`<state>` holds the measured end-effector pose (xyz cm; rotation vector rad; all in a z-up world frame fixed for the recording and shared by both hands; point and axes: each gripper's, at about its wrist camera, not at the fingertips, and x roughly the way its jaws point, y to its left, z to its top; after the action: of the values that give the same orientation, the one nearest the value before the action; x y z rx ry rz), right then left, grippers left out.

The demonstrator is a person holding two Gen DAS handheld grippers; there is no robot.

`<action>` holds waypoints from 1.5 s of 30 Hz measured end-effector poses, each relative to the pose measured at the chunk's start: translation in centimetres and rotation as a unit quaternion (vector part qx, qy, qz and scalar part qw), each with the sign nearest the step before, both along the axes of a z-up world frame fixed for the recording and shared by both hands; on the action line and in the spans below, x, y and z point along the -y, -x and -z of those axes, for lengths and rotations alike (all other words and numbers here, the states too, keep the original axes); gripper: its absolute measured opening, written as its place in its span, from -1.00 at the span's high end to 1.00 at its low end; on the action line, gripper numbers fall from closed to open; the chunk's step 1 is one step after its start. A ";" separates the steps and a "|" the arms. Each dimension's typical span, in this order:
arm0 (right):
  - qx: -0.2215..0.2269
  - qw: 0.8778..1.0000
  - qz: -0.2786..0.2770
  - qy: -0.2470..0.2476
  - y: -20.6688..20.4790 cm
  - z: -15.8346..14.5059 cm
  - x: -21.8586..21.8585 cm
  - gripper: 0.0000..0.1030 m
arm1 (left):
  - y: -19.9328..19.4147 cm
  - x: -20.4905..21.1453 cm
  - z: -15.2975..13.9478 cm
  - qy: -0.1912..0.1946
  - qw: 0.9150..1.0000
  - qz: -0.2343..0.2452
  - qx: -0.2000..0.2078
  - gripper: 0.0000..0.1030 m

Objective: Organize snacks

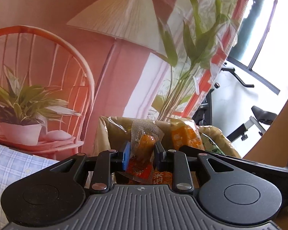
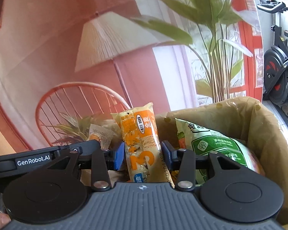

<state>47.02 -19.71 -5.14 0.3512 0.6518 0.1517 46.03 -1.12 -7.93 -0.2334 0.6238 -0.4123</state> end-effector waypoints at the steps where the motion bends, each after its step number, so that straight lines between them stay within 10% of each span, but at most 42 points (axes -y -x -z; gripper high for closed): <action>1: -0.002 1.000 -0.002 0.000 -0.2 0.1 -0.1 0.10 | 0.0 0.1 0.0 -0.002 1.000 -0.001 0.000 0.38; 4: 0.002 1.000 -0.003 0.007 -0.1 0.0 -0.3 0.03 | 0.1 -0.3 -0.1 0.001 1.000 -0.006 0.004 -0.02; 24: 0.080 0.997 0.009 0.016 11.6 -3.0 -0.4 -0.11 | 10.9 -3.3 -2.3 -0.011 0.999 0.002 0.031 -0.04; 45: 0.020 0.998 0.036 0.040 23.3 7.4 0.3 -0.11 | 19.4 -5.1 10.4 -0.033 0.995 -0.040 -0.091 -0.12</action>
<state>23.77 -19.97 -12.54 0.2928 0.6034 0.0641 26.63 4.02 -18.36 -0.2339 0.8028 -0.2944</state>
